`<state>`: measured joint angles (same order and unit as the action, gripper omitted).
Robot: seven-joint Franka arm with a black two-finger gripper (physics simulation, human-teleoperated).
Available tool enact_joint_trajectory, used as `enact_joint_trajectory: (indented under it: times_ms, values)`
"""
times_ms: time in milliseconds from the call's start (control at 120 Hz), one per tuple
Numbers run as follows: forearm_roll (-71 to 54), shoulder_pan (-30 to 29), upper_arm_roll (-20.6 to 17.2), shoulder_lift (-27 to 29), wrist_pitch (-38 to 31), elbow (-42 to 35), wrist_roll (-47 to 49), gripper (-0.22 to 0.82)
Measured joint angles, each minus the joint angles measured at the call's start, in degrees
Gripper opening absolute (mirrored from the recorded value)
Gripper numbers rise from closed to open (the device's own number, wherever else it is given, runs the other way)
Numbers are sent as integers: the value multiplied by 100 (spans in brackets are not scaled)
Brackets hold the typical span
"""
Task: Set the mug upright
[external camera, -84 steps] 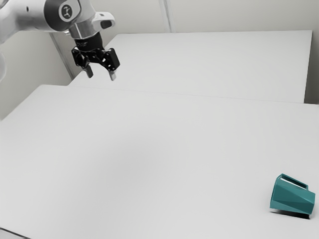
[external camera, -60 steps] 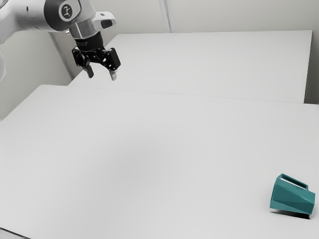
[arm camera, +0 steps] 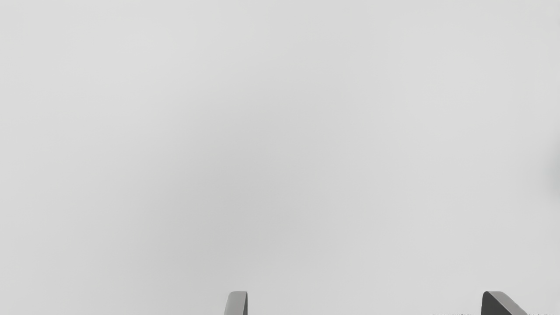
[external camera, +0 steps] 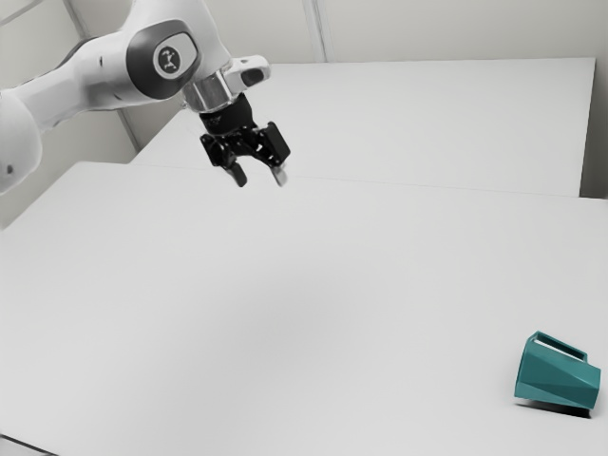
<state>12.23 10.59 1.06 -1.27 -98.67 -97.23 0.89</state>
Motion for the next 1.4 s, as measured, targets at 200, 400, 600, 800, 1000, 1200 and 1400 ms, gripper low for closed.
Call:
enact_joint_trajectory:
  times_ms: [200, 400, 600, 800, 1000, 1200, 1400]
  values:
    - [1029, 145, -28, 28, -594, -564, -439, 57]
    - [2088, 244, -67, 39, -1157, -1182, -988, 57]
    - [2946, 381, -86, -51, -1610, -1553, -1560, 57]
    - [3570, 706, -103, -144, -1971, -1845, -2033, 57]
    - [3997, 1189, -106, -320, -2241, -1920, -2471, 57]
    - [4477, 1398, -121, -463, -2432, -2068, -2913, 57]
    - [4964, 1750, -123, -683, -2623, -2083, -3341, 57]
